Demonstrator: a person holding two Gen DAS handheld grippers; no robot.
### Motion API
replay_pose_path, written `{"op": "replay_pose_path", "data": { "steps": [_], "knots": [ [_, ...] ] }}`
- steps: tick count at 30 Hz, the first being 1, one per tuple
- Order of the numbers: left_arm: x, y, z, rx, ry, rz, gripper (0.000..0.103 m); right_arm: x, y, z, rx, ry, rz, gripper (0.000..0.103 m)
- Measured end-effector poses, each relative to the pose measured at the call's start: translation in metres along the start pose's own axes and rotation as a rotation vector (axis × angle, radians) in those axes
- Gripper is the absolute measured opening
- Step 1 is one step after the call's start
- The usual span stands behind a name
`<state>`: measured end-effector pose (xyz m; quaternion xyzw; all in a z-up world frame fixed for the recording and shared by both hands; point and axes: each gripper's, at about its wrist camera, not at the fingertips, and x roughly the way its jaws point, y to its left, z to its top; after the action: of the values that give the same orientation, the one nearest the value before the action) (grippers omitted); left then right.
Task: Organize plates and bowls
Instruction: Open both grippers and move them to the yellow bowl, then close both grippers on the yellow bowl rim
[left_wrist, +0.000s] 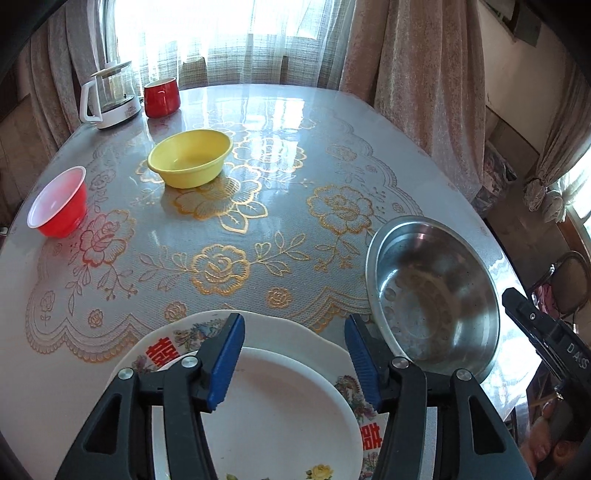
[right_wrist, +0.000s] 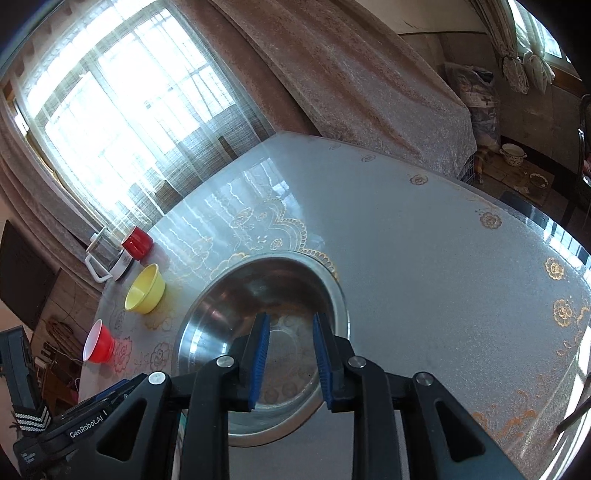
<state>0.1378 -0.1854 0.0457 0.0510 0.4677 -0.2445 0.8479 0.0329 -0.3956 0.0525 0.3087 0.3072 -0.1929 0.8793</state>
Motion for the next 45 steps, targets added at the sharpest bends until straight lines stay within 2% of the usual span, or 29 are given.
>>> {"op": "replay_pose_path", "data": {
  "steps": [6,11,15,18,20,27,31,36,40,43,45],
  "knots": [
    [-0.007,0.034,0.003,-0.037,-0.03,0.061,0.059,0.016,0.043,-0.008,-0.086,0.075,0.068,0.025],
    [-0.009,0.064,0.009,-0.094,-0.045,0.1,0.066,0.032,0.083,-0.008,-0.2,0.121,0.085,0.025],
    [-0.005,0.092,0.012,-0.153,-0.038,0.121,0.067,0.049,0.11,-0.007,-0.252,0.178,0.102,0.025],
    [0.001,0.112,0.015,-0.206,-0.034,0.143,0.067,0.06,0.127,-0.007,-0.295,0.203,0.102,0.027],
    [0.008,0.127,0.017,-0.242,-0.028,0.172,0.067,0.069,0.137,-0.006,-0.313,0.224,0.109,0.033],
    [0.033,0.163,0.03,-0.291,-0.022,0.249,0.068,0.104,0.164,0.003,-0.368,0.293,0.11,0.033],
    [0.044,0.173,0.049,-0.317,-0.037,0.211,0.069,0.122,0.176,0.014,-0.378,0.319,0.117,0.033],
    [0.052,0.178,0.076,-0.346,-0.08,0.149,0.072,0.149,0.198,0.032,-0.376,0.351,0.169,0.033],
    [0.057,0.178,0.094,-0.347,-0.128,0.158,0.074,0.17,0.215,0.045,-0.359,0.359,0.19,0.033],
    [0.063,0.178,0.107,-0.336,-0.15,0.172,0.074,0.185,0.23,0.048,-0.403,0.358,0.195,0.033],
    [0.069,0.181,0.114,-0.346,-0.153,0.152,0.074,0.196,0.238,0.051,-0.424,0.364,0.182,0.033]
  ]
}}
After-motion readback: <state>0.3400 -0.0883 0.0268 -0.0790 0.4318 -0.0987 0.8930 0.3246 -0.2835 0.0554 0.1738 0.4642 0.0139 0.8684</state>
